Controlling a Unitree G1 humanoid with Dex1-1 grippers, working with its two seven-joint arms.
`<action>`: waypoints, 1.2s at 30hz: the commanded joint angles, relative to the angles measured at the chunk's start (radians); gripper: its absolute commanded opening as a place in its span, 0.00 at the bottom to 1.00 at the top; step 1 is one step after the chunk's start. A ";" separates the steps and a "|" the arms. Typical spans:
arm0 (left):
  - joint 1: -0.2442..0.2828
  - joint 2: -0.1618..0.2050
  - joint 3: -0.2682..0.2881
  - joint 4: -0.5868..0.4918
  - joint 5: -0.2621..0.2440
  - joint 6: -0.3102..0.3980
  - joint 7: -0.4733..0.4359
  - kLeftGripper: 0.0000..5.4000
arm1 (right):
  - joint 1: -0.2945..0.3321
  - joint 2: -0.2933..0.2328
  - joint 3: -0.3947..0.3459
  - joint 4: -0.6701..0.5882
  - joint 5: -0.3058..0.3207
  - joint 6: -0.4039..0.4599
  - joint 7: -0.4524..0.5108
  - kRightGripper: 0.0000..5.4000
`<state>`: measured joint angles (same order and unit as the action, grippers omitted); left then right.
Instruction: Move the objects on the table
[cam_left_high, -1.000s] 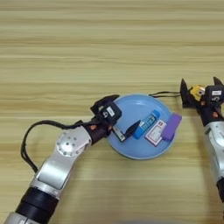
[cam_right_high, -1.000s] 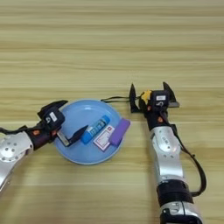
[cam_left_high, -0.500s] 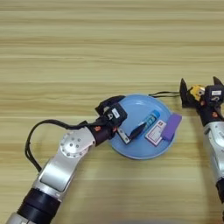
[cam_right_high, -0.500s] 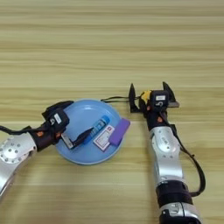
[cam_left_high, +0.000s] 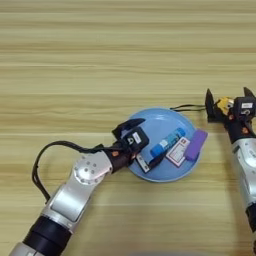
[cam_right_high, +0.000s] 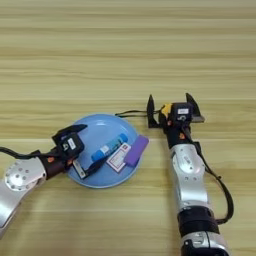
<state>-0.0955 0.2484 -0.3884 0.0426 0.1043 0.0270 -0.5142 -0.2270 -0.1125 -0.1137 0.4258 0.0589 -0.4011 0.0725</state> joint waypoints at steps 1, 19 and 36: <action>-0.011 0.007 -0.003 0.014 0.016 -0.009 -0.004 1.00 | 0.007 0.006 0.006 -0.021 -0.004 0.020 -0.003 1.00; -0.068 -0.005 -0.021 0.159 0.065 -0.063 0.019 1.00 | 0.012 0.011 0.009 -0.039 -0.004 0.030 -0.008 1.00; -0.113 -0.031 -0.001 0.322 0.069 -0.125 0.042 1.00 | 0.015 0.010 0.006 -0.046 -0.003 0.036 -0.007 1.00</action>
<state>-0.2260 0.2022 -0.3872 0.3215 0.1493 -0.1272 -0.4728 -0.2176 -0.1049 -0.1073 0.3887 0.0586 -0.3800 0.0709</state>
